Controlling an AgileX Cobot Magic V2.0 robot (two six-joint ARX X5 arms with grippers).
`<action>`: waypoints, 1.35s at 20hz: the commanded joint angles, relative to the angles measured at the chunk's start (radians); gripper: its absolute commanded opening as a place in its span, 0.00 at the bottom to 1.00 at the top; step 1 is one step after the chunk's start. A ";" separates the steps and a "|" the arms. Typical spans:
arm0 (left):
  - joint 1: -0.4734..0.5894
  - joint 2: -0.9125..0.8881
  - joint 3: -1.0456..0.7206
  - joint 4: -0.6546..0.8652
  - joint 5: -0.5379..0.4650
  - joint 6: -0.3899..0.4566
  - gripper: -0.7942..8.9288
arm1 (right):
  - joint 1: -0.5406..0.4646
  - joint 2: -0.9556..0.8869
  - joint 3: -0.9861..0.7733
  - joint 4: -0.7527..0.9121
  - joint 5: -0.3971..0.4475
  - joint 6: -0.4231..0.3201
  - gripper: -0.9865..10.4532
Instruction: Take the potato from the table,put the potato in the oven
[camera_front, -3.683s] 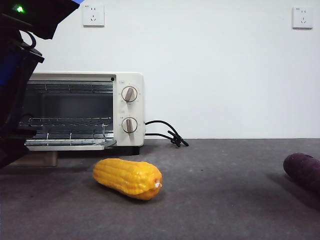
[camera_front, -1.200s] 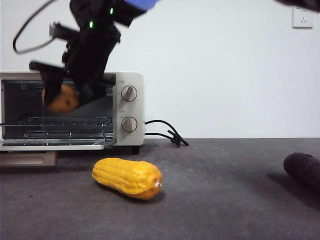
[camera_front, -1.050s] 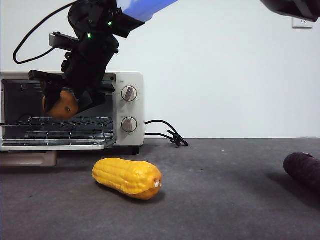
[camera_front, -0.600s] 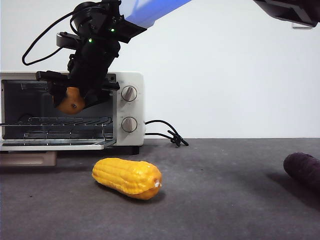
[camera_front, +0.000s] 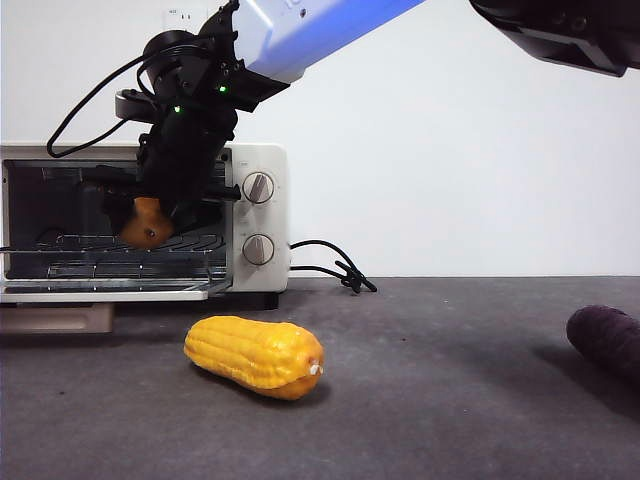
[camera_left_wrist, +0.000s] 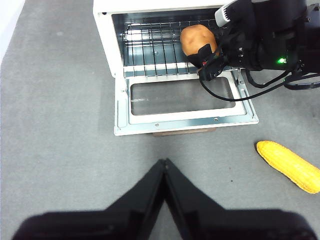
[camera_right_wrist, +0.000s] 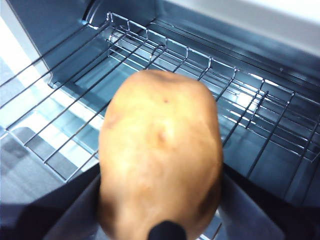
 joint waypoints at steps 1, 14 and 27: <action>-0.003 -0.004 -0.006 0.003 -0.003 -0.006 0.08 | -0.001 0.032 -0.009 -0.031 -0.001 0.027 0.52; -0.003 -0.002 -0.006 0.003 -0.011 0.014 0.08 | 0.059 -0.095 -0.005 -0.288 0.153 0.090 0.67; 0.067 0.186 -0.187 0.243 0.032 0.068 0.08 | 0.134 -0.497 -0.005 -0.848 0.183 -0.024 0.66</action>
